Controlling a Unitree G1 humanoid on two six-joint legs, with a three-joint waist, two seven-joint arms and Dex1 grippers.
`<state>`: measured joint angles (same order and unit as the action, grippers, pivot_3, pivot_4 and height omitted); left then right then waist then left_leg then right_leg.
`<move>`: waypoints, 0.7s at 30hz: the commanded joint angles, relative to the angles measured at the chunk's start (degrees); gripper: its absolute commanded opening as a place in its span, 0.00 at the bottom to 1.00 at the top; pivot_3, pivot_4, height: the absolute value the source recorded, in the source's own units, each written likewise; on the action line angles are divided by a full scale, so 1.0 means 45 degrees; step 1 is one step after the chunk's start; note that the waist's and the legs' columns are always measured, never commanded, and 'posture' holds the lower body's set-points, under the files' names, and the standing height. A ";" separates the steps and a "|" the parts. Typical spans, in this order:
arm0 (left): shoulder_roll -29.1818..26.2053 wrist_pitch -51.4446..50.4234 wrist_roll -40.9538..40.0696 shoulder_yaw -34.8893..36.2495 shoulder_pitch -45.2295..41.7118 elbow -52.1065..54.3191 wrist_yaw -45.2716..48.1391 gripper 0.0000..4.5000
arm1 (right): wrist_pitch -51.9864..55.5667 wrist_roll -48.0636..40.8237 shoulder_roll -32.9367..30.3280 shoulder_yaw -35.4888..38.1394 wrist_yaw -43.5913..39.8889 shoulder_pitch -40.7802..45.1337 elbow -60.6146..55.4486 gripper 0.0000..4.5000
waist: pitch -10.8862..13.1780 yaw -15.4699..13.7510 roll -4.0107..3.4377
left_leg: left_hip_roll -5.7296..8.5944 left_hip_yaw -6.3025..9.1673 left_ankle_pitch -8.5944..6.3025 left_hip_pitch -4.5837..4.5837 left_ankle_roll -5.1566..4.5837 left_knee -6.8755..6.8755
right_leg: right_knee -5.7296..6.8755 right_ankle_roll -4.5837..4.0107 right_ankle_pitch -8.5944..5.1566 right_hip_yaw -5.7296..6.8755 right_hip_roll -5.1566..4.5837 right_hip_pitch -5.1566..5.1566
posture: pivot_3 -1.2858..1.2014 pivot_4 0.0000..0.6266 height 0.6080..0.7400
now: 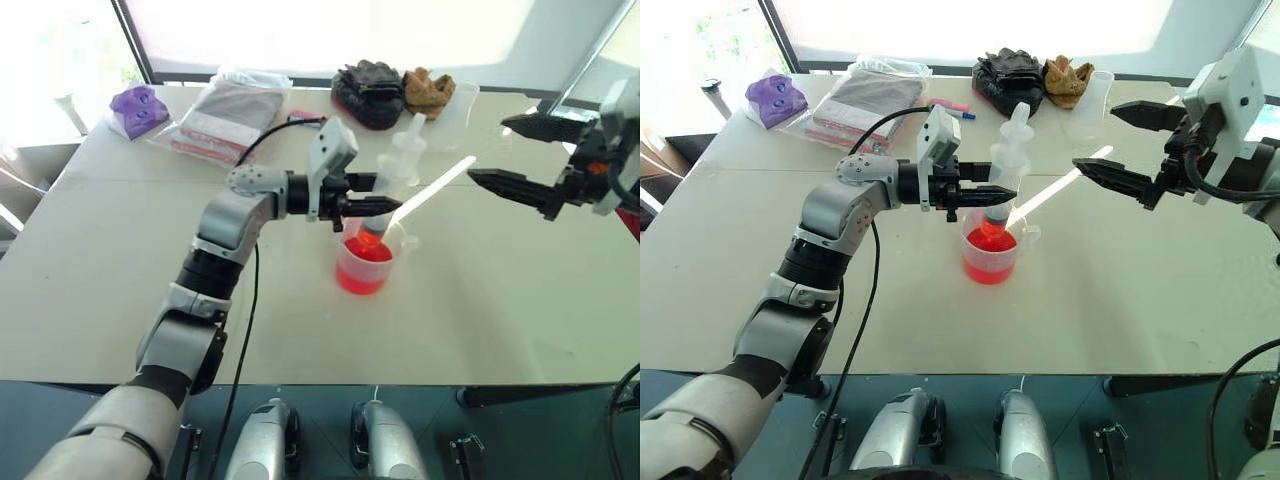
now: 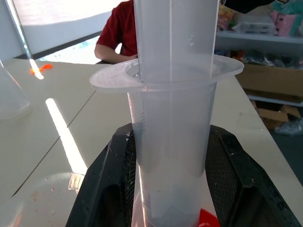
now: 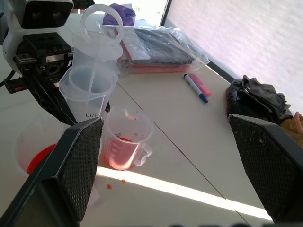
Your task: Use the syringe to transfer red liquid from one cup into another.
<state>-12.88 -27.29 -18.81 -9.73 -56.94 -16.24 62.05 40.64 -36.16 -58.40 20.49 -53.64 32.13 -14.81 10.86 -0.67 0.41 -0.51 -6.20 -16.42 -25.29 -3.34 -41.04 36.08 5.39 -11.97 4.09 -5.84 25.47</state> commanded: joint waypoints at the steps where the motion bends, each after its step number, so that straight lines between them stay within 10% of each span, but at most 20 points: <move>1: -0.0016 -0.0088 -0.0451 0.0529 -0.0785 0.0194 0.0006 0.35 | -0.0344 -0.0067 0.0023 0.0194 0.0299 0.0320 -0.0284 0.98 | 0.0000 -0.0024 0.0000 | 0.0000 0.0000 0.0005 -0.0002 0.0008 0.0000 | -0.0001 0.0000 0.0000 0.0001 0.0000 0.0000 | 0.52 0.24 1.00; 21: 0.0142 0.3746 0.0155 0.2513 -0.6324 -0.8134 -0.0489 0.35 | -0.1628 0.0204 0.0334 -0.0193 0.0703 0.1142 0.0660 0.98 | 0.0004 -0.0014 0.0006 | 0.0004 -0.0012 -0.0003 -0.0011 -0.0011 0.0000 | -0.0014 0.0018 0.0005 0.0029 0.0054 -0.0002 | 0.52 0.24 1.00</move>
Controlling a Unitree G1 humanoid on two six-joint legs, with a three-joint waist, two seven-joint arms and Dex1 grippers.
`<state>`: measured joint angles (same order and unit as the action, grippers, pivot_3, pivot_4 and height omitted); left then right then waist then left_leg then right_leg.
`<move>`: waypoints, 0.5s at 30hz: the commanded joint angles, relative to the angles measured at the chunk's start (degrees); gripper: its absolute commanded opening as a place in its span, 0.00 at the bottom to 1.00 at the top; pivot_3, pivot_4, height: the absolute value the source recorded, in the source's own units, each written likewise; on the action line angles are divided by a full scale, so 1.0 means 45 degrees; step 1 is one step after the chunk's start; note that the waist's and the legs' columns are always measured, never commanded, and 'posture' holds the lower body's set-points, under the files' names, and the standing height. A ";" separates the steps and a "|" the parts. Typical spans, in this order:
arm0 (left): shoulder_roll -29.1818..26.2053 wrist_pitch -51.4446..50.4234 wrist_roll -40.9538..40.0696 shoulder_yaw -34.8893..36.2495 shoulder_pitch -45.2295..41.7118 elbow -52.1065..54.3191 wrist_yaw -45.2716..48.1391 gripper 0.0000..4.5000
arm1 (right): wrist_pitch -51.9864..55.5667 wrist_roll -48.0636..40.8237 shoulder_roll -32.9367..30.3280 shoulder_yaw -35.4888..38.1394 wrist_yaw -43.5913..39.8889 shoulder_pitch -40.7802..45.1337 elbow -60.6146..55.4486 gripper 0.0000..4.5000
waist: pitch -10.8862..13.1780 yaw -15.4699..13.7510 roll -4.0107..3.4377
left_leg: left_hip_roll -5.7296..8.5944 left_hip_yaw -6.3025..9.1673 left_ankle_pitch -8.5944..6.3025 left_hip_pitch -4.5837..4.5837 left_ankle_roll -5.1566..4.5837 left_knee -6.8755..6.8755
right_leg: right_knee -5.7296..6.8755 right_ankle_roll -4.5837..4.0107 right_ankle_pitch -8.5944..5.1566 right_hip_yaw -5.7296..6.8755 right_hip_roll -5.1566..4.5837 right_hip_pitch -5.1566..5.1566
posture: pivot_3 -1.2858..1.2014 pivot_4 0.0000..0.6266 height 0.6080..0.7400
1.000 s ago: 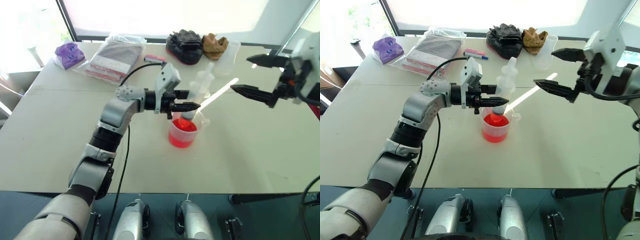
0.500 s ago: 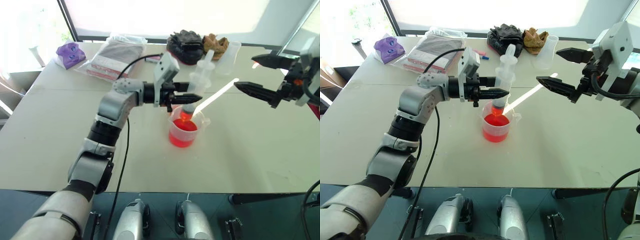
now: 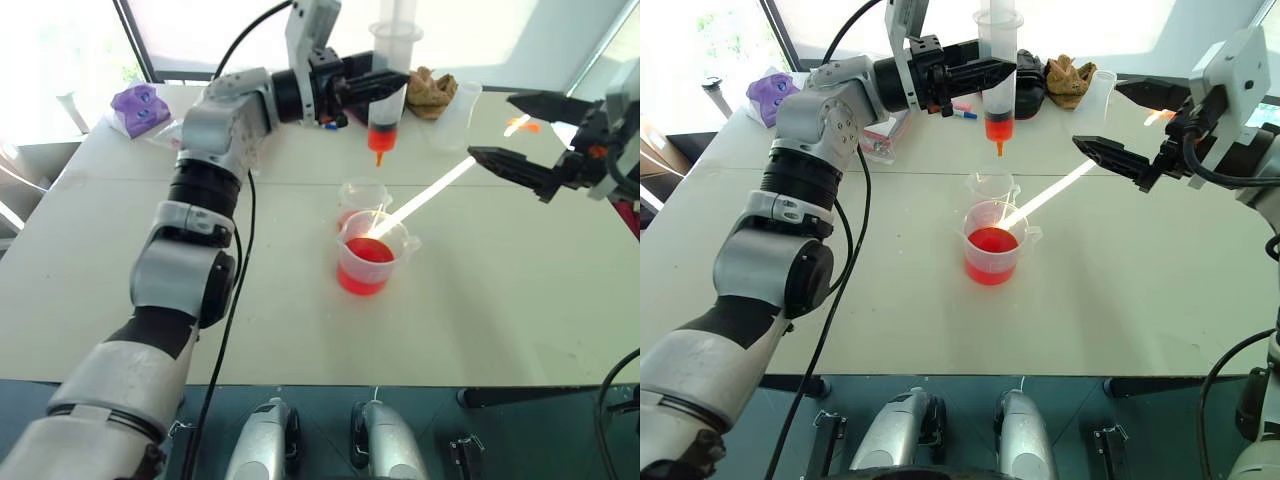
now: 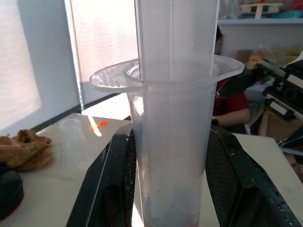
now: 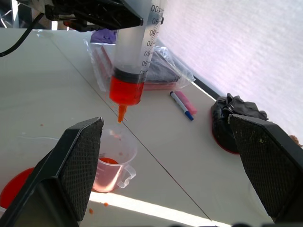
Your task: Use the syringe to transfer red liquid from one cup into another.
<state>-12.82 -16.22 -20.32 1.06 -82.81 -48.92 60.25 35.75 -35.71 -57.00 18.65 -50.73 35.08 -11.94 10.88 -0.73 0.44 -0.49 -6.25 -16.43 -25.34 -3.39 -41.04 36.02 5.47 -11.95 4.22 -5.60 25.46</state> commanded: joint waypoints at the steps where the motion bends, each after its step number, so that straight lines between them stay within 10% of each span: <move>1: 0.0238 0.1770 0.0778 -0.0025 -0.0585 -0.1322 -0.0142 0.35 | -0.0748 0.0211 0.0085 0.0111 0.0110 0.0689 0.0123 0.98 | 0.0000 0.0001 0.0000 | 0.0000 -0.0001 0.0000 0.0000 0.0000 0.0000 | 0.0000 0.0000 0.0000 0.0000 0.0000 0.0000 | 0.52 0.24 1.00; 15: 0.1193 0.3800 0.2162 -0.0211 -0.0227 -0.3409 -0.0086 0.35 | -0.6128 0.4101 0.2213 -0.3204 -0.0085 0.4784 0.4349 0.98 | 0.0000 0.0064 0.0000 | -0.0002 -0.0019 0.0004 -0.0006 0.0006 0.0001 | 0.0006 0.0006 0.0004 -0.0002 0.0005 0.0015 | 0.52 0.24 1.00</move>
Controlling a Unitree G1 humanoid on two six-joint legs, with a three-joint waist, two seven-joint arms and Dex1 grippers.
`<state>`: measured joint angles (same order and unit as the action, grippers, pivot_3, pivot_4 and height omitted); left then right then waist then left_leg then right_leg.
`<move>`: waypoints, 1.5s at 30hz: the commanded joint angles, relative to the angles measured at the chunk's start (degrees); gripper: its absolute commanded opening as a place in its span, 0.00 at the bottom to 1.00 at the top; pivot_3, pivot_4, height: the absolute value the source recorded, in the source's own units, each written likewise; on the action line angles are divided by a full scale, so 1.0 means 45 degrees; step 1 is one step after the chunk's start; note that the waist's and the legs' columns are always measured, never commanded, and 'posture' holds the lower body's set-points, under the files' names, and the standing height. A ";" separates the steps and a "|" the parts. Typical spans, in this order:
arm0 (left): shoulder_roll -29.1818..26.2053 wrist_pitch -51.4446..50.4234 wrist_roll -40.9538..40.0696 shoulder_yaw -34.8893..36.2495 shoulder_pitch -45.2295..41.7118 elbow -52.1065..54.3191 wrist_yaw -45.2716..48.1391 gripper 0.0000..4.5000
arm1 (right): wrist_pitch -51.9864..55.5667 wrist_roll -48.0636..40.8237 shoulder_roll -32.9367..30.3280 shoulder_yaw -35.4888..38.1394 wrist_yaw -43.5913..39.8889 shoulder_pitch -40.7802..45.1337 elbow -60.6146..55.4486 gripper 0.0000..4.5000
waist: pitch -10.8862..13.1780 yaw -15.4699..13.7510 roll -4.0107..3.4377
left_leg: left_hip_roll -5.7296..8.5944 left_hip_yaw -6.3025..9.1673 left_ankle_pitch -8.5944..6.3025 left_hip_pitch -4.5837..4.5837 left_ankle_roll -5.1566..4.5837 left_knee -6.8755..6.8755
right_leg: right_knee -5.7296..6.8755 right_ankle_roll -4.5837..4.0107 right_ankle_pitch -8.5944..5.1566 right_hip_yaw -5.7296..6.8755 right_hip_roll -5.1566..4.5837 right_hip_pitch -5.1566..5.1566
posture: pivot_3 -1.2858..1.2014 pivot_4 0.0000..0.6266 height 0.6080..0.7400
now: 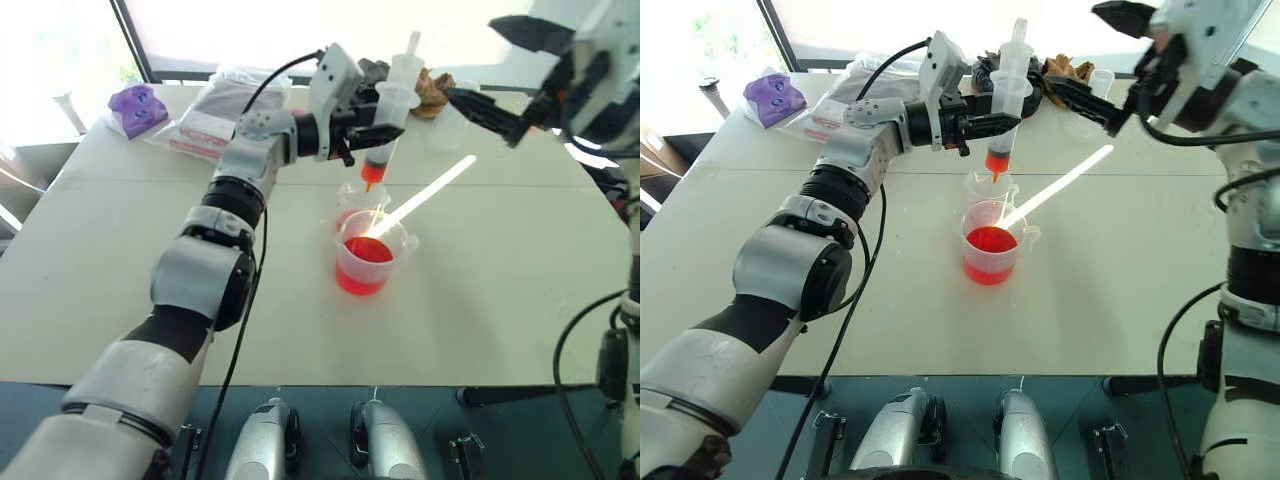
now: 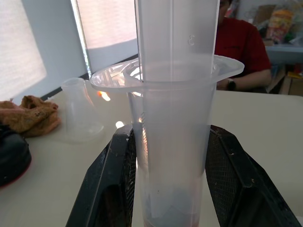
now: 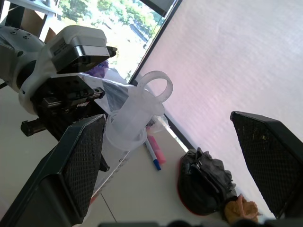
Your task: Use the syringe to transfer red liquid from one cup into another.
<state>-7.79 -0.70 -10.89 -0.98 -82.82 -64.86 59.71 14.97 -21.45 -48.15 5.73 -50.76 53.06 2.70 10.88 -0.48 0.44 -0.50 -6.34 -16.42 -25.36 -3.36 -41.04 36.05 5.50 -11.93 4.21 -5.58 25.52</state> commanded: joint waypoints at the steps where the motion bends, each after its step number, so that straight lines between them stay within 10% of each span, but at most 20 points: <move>1: 0.0093 0.0368 0.0085 0.0260 -0.0235 0.0113 0.0035 0.35 | -0.1866 0.1132 0.0374 -0.0433 -0.0145 0.0961 0.1464 0.98 | 0.0000 -0.0018 0.0000 | 0.0000 0.0000 0.0001 0.0000 0.0002 0.0000 | 0.0001 0.0000 0.0000 0.0000 0.0001 0.0000 | 0.52 0.24 1.00; 14: 0.0011 0.0668 0.0513 0.0231 -0.0128 -0.0194 -0.0132 0.35 | -0.5473 0.2673 0.1302 -0.0718 -0.0296 0.3297 0.6058 0.98 | 0.0001 -0.0007 -0.0002 | 0.0002 -0.0010 0.0032 -0.0004 0.0053 0.0005 | -0.0007 0.0010 -0.0001 0.0000 0.0001 -0.0002 | 0.52 0.24 1.00; 45: 0.0036 0.0931 0.1051 0.0363 0.0072 -0.0423 -0.0092 0.35 | -0.6060 0.2763 0.1907 -0.0852 -0.0870 0.4021 0.7109 0.98 | 0.0003 0.0062 -0.0005 | -0.0001 -0.0011 0.0033 -0.0002 0.0055 0.0005 | 0.0000 0.0010 0.0000 -0.0001 0.0001 -0.0001 | 0.52 0.24 1.00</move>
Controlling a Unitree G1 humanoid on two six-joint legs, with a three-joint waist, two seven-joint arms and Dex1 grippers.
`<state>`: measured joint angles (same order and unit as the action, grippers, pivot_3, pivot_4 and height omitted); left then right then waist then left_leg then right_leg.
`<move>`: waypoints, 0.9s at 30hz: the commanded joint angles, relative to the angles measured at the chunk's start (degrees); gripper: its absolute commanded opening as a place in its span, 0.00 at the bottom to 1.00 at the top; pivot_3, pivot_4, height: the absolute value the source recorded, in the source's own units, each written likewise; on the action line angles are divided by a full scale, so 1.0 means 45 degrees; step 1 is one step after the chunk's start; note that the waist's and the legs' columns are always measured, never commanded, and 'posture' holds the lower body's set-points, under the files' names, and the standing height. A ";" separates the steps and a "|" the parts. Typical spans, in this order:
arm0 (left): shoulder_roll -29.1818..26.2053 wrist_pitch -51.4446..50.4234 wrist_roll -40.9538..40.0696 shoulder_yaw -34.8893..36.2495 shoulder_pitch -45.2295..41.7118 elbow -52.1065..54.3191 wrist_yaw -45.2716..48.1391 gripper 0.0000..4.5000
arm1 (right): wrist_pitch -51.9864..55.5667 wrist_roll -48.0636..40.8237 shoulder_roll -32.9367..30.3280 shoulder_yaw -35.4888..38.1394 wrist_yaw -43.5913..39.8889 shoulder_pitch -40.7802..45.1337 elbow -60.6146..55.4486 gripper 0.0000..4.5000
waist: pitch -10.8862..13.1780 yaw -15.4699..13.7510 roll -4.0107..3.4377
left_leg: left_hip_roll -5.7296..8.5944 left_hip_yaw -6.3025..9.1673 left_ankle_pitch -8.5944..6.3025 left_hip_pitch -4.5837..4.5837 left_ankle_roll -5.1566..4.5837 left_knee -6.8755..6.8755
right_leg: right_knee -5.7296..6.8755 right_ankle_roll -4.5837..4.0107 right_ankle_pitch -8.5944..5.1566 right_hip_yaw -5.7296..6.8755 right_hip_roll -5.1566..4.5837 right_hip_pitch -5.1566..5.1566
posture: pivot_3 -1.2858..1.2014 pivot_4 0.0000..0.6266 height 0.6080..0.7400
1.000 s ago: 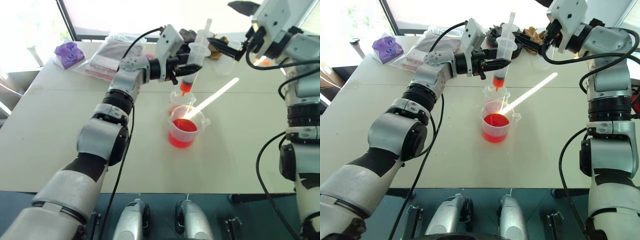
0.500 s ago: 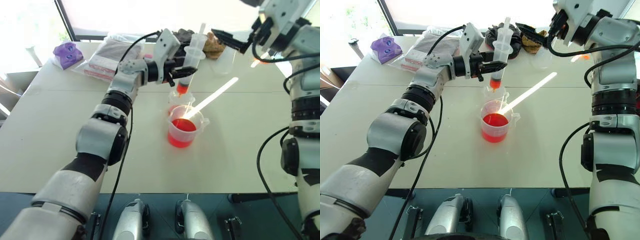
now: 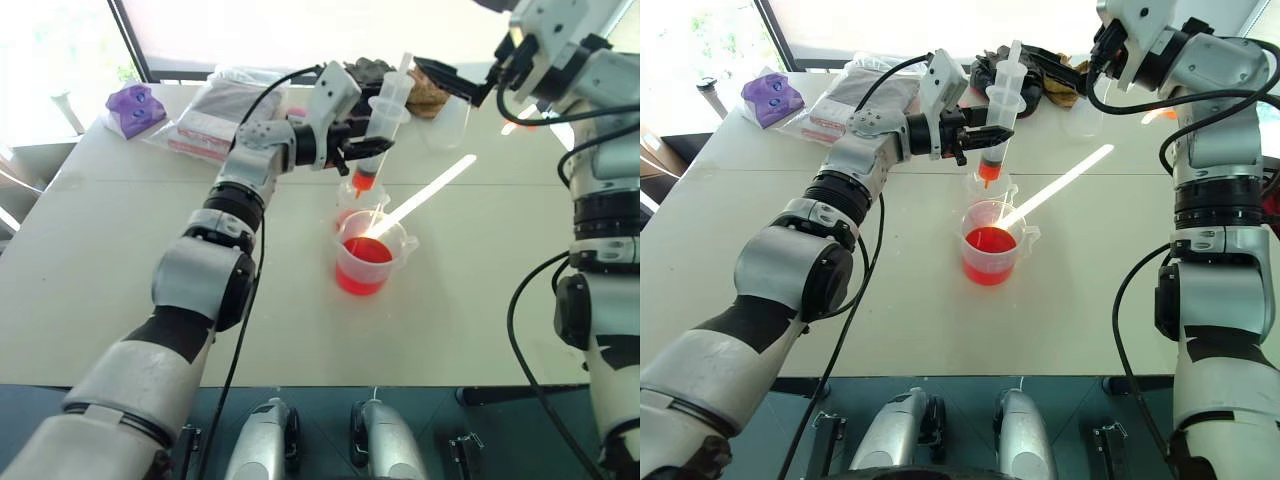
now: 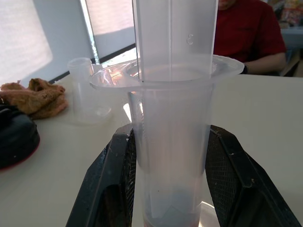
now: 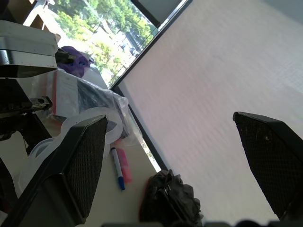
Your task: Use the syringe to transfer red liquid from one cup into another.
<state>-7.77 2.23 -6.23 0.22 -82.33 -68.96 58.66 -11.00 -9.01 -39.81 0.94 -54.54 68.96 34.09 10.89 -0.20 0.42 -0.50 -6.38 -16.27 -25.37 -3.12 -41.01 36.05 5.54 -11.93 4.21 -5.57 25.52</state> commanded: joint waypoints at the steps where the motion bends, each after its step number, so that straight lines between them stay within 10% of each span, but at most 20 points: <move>1: 0.0040 0.0272 0.0020 0.0082 -0.0008 0.0517 0.0175 0.35 | -0.0324 0.0000 0.0156 0.0178 -0.0058 0.0552 0.0225 0.98 | 0.0000 0.0012 0.0000 | 0.0000 -0.0001 0.0000 0.0000 0.0000 0.0000 | 0.0001 0.0000 0.0000 0.0000 0.0000 0.0000 | 0.52 0.24 1.00; 27: -0.0090 0.0193 0.0044 0.0388 -0.0118 0.0574 0.0014 0.35 | -0.0799 0.0479 -0.0011 0.0288 0.0197 0.0670 0.0813 0.98 | 0.0001 0.0226 -0.0002 | -0.0002 -0.0001 0.0001 0.0001 0.0002 0.0003 | 0.0008 0.0001 0.0000 0.0000 0.0000 0.0001 | 0.52 0.24 1.00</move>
<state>-7.99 2.20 -5.56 1.21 -81.52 -68.91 58.61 -13.42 -6.94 -39.28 0.90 -54.35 70.64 38.36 10.90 0.81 0.41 -0.51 -6.39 -16.26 -25.36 -3.11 -41.00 36.08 5.54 -11.93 4.21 -5.57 25.53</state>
